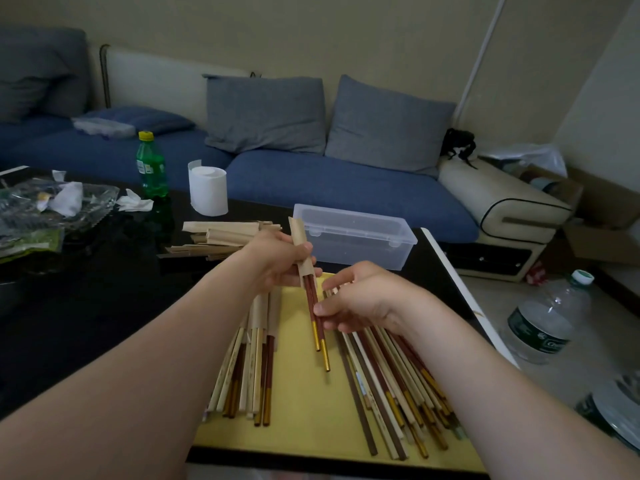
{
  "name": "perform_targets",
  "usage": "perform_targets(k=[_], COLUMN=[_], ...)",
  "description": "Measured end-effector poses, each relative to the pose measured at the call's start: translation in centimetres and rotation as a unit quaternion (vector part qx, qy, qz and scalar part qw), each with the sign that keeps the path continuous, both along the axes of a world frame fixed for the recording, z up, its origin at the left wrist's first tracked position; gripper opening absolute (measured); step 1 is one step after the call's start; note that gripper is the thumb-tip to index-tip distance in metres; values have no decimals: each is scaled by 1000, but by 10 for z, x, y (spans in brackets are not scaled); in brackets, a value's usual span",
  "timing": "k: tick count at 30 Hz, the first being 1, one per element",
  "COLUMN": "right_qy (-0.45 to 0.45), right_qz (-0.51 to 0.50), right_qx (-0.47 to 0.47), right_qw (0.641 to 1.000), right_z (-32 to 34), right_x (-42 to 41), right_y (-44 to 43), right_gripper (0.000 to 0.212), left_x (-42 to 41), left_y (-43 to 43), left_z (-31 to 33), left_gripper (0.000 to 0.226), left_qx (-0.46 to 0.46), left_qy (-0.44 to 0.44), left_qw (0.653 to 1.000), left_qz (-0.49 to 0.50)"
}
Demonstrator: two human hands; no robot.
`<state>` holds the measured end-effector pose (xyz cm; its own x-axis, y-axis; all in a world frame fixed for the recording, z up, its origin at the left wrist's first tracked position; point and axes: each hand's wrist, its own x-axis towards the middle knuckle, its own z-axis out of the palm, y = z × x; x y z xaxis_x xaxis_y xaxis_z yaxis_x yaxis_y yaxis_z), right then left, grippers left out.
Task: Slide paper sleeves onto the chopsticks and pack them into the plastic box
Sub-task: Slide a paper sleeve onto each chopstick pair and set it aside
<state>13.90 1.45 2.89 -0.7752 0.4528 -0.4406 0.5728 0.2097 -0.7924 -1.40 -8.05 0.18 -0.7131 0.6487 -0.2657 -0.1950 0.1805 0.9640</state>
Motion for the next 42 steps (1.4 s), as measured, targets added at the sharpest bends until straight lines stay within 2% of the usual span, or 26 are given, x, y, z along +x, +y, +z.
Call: perform_targets(k=[5, 10, 12, 14, 16, 18, 21, 23, 26, 29, 31, 36, 42], right_qy=[45, 19, -3, -45, -91, -125, -160, -182, -191, -129, -90, -36, 0], right_qz=[-34, 6, 25, 52, 82, 105, 120, 127, 131, 97, 106, 105, 78], right_qx=[-2, 7, 8, -1, -15, -25, -36, 5, 108, 191, 259, 397, 412], right_qw=[998, 1000, 1000, 998, 992, 986, 979, 975, 967, 968, 956, 911, 908], right_z=[-5, -7, -8, -9, -10, -13, -15, -19, -28, -34, -38, -50, -59], right_x=[-4, -7, -8, -10, -12, -16, -23, -28, -36, -42, -45, -56, -68], right_y=[-3, -9, -11, -15, -21, -26, -34, -37, -37, -32, -28, -16, -11], right_gripper=[45, 12, 13, 16, 18, 22, 17, 17, 34, 38, 35, 32, 37], left_x=[2, -2, -3, -4, -6, -8, -17, -25, -34, -42, -47, -55, -57], left_y=[0, -2, -3, -4, -7, -10, -12, -12, -11, -9, -7, -2, 3], left_z=[1, 3, 3, 0, -2, -4, -11, -17, -25, -30, -33, -38, -37], left_gripper=[28, 29, 28, 26, 18, 10, 40, 53, 61, 66, 69, 60, 41], left_qx=[-72, -130, -159, -225, -300, -344, -377, -401, -423, -433, -443, -473, -469], left_qy=[0, 35, 79, 192, 327, 389, 422, 469, 520, 538, 553, 560, 571], left_qw=[996, 989, 983, 955, 892, 848, 820, 784, 741, 723, 705, 680, 673], left_qz=[-58, -67, -40, 28, 88, 107, 88, 69, 37, 3, 0, 15, 35])
